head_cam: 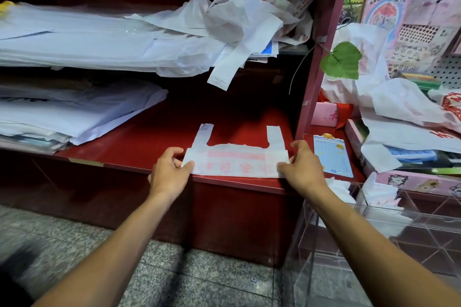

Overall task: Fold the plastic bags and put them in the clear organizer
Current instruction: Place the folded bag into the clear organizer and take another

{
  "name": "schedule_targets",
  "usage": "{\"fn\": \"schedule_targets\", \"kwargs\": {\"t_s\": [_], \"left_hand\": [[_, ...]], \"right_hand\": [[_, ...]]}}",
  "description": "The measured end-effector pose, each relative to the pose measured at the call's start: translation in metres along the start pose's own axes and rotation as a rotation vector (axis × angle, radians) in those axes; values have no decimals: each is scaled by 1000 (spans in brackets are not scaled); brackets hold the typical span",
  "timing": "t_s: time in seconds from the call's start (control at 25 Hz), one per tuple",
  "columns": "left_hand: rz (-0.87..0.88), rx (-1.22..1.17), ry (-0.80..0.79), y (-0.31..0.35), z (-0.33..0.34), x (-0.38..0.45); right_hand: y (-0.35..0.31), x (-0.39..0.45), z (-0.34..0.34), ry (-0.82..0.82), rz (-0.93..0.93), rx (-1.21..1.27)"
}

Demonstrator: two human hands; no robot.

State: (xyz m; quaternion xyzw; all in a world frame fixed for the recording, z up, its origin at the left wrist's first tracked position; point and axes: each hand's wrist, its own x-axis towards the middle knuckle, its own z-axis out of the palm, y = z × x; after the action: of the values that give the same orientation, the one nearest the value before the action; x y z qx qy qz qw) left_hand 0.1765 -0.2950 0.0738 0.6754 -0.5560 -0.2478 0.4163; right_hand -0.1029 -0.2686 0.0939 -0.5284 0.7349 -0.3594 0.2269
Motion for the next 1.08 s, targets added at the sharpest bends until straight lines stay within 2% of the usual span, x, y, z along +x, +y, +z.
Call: {"fn": "schedule_targets", "kwargs": {"t_s": [0.08,0.16,0.2,0.28,0.36,0.4,0.48,0.68,0.8,0.92,1.0,1.08], "left_hand": [[73,128,49,1,1,-3],[242,320,65,5,0,-5],[350,385,7,6,0,-6],[471,477,-228,9,0,-8],[474,572,-402,6,2,-5],[487,615,-414,4,2,-3],[537,634,-329,0,0,2],[619,490,-229,-25,-16,6],[578,281,-197,-28,-24,4],[553,171,-198,-26,-30,5],[483,74,-188,-24,-30,3],[338,-55,-179,-15,-29,0]], "right_hand": [[0,-1,4,42,-59,-129],[-3,-8,8,92,-239,-303],[-5,-11,10,80,-350,-377],[-6,-16,12,-76,-492,-526],[-6,-20,14,-259,-494,-644],[-5,-20,13,-299,-494,-689],[-4,-18,8,-285,-525,-716],[6,-16,-6,-304,-596,-557],[17,-17,-16,-355,-553,-427],[20,-17,-21,-283,-495,-288],[18,-18,-21,-211,-423,-120],[15,-17,-19,-140,-328,43]]}}
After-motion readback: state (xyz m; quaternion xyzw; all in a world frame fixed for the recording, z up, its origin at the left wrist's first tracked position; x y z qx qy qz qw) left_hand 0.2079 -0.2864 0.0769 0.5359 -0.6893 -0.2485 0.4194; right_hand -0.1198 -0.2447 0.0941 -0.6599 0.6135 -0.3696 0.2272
